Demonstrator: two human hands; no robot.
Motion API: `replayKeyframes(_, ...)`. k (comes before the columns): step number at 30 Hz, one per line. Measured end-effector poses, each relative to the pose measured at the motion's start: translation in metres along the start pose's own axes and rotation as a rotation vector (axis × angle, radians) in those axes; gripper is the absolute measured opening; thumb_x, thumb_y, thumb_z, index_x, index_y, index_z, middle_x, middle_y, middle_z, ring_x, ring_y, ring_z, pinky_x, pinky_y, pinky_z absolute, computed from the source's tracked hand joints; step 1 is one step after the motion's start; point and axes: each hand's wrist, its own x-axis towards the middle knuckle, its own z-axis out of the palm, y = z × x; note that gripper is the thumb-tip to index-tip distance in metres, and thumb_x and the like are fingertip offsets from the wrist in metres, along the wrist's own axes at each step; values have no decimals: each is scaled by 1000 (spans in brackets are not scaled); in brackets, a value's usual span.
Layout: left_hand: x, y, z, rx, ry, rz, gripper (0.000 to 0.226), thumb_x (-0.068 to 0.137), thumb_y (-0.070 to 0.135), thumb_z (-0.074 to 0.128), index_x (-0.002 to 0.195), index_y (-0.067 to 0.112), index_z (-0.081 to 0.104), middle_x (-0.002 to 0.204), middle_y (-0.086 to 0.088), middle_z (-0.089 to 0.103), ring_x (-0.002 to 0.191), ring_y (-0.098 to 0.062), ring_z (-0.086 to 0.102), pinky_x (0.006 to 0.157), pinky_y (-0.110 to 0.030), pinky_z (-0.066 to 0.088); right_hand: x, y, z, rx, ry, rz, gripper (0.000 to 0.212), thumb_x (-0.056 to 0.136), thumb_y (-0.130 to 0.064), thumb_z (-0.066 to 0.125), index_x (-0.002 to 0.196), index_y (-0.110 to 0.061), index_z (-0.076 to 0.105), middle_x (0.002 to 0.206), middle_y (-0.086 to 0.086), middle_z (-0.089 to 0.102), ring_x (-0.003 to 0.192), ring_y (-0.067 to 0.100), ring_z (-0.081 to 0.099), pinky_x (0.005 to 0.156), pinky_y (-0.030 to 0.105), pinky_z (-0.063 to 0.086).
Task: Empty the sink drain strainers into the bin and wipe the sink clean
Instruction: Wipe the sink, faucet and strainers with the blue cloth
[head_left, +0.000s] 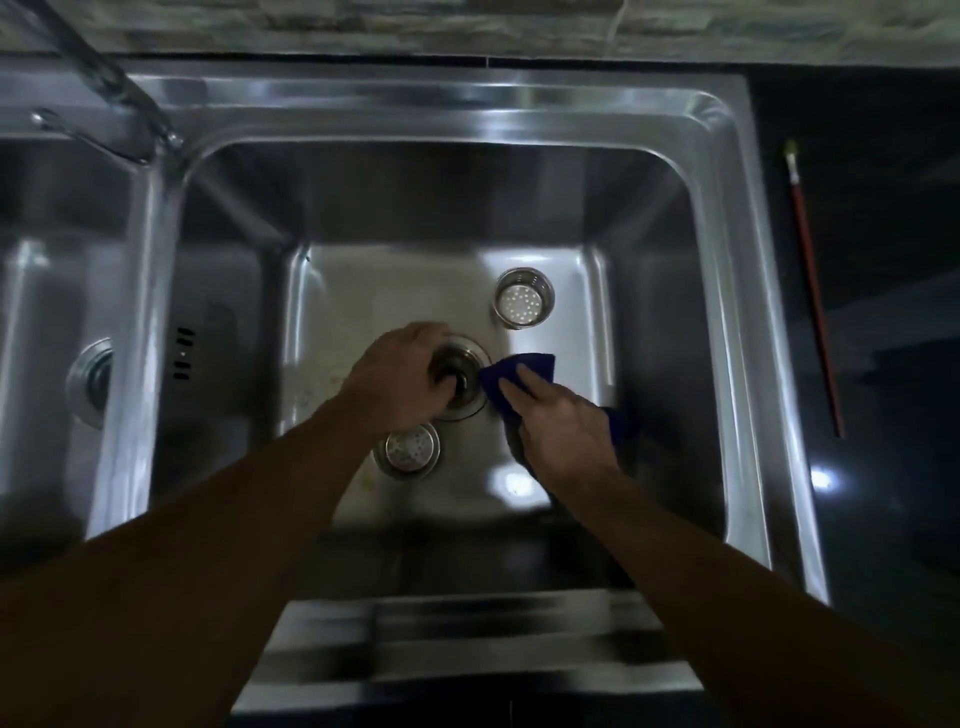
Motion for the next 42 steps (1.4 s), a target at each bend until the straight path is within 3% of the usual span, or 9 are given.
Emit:
replayKeyframes(4, -49, -18, 11, 87, -205, -34, 92, 70, 54, 77, 149, 28, 39, 146, 3, 45, 131, -21, 47, 107, -41, 46, 7, 4, 29, -213, -129, -186, 68, 100, -18, 49, 160, -12, 16, 167, 19, -1, 154, 41, 2, 124, 48, 18)
replayKeyframes(7, -61, -23, 19, 249, -221, 33, 100, 65, 61, 80, 148, 30, 36, 143, 3, 39, 130, -22, 44, 102, -43, 48, 6, 17, 44, -247, -124, -275, 76, 101, -3, 43, 159, -8, -5, 164, 18, -19, 152, 40, -17, 126, 44, -4)
replayKeyframes(13, -60, -26, 13, 225, -212, 13, 84, 70, 42, 82, 142, 28, 42, 138, 0, 42, 127, -25, 48, 96, -40, 48, 7, 31, 41, -87, -127, -472, 78, 94, 7, 43, 159, -16, 9, 166, 11, -6, 153, 37, -10, 127, 44, -2)
replayKeyframes(17, -61, -41, -35, 218, -103, 53, 69, 77, 39, 76, 138, 27, 46, 133, -1, 48, 123, -27, 55, 98, -42, 51, 4, 16, 43, -91, -275, -678, 70, 102, -6, 48, 159, -18, 9, 165, 7, -10, 153, 35, -13, 126, 48, 0)
replayKeyframes(26, -73, -106, -140, 445, 15, 140, 95, 74, 71, 67, 152, 25, 35, 147, -6, 51, 134, -29, 49, 112, -46, 42, 33, -94, 47, -183, -285, -849, 58, 109, -19, 28, 161, -20, 2, 167, 3, -13, 153, 31, -18, 125, 47, -5)
replayKeyframes(29, -73, -117, -129, 494, 84, 209, 94, 76, 71, 65, 152, 19, 41, 146, -8, 53, 139, -29, 45, 122, -44, 30, 43, -129, 52, -127, -290, -862, 55, 109, -23, 30, 161, -21, 12, 169, 3, -4, 155, 31, -10, 126, 49, 1)
replayKeyframes(35, -68, -124, -123, 338, 243, 244, 91, 74, 61, 75, 148, 17, 47, 139, -10, 58, 133, -34, 50, 117, -44, 37, 28, -96, 52, -1, -267, -987, 51, 101, -12, 52, 151, -13, 43, 164, 10, 25, 154, 34, 13, 125, 51, 15)
replayKeyframes(39, -67, -123, -121, 330, 306, 269, 90, 79, 60, 71, 151, 13, 44, 145, -12, 55, 133, -33, 50, 118, -39, 32, 17, -52, 50, 71, -77, -807, 57, 91, -10, 70, 145, -12, 52, 157, 12, 40, 148, 37, 29, 119, 54, 28)
replayKeyframes(42, -64, -126, -120, 313, 340, 289, 90, 81, 56, 71, 153, 12, 40, 149, -11, 50, 136, -33, 46, 121, -36, 26, 42, -71, 52, 73, 53, -561, 55, 98, -17, 61, 150, -12, 45, 160, 15, 33, 149, 39, 27, 118, 59, 28)
